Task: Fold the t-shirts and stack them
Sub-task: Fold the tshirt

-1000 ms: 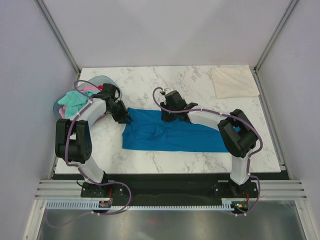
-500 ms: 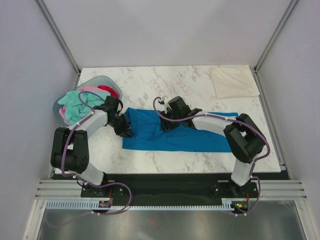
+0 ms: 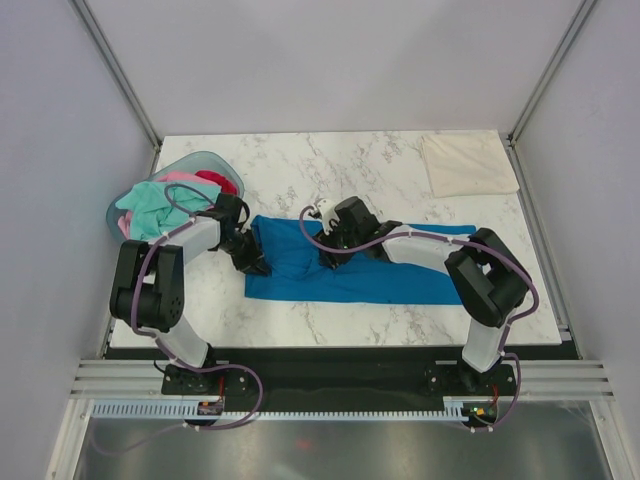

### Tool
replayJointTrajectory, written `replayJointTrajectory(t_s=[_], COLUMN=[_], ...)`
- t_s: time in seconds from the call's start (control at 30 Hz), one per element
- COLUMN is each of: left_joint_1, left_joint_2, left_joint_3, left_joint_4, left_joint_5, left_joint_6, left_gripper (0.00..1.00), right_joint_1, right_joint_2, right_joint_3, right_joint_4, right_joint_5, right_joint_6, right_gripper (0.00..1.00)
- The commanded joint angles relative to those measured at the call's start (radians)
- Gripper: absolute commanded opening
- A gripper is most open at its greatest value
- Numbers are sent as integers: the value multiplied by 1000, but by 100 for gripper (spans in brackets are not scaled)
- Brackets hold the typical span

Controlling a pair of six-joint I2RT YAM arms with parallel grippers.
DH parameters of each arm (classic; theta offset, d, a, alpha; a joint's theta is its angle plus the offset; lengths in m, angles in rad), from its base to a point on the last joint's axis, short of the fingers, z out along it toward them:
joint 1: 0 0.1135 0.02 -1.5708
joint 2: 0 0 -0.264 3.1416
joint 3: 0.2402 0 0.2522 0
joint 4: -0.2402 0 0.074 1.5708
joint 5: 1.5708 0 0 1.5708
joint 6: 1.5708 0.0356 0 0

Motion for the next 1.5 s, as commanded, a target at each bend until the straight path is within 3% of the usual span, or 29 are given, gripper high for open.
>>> replayJointTrajectory(t_s=[0.0,0.53,0.7,1.0,1.23,1.47], left_joint_1=[-4,-7,-7,-7,-8,-37], left_joint_2=[12,30,41,48,48,-47], left_joint_3=[46,62,59,48,55,81], left_joint_4=[31,31,31,29,14,8], left_joint_5=[21,17,3,-34,-56,-16], left_joint_6=[14,17,23,19,22,13], left_gripper=[21,20,20,20,20,23], right_joint_1=[13,30,24,-47,-49,-50], right_joint_2=[17,83,84,107,156,159], right_joint_3=[60,138,144,164,177,181], right_joint_4=[9,-24,-21,36,33,30], right_joint_5=[-19,-10,56,27,28,28], right_joint_6=[-57,-80,-59,134,174,199], right_gripper=[48,39,1,0,0,0])
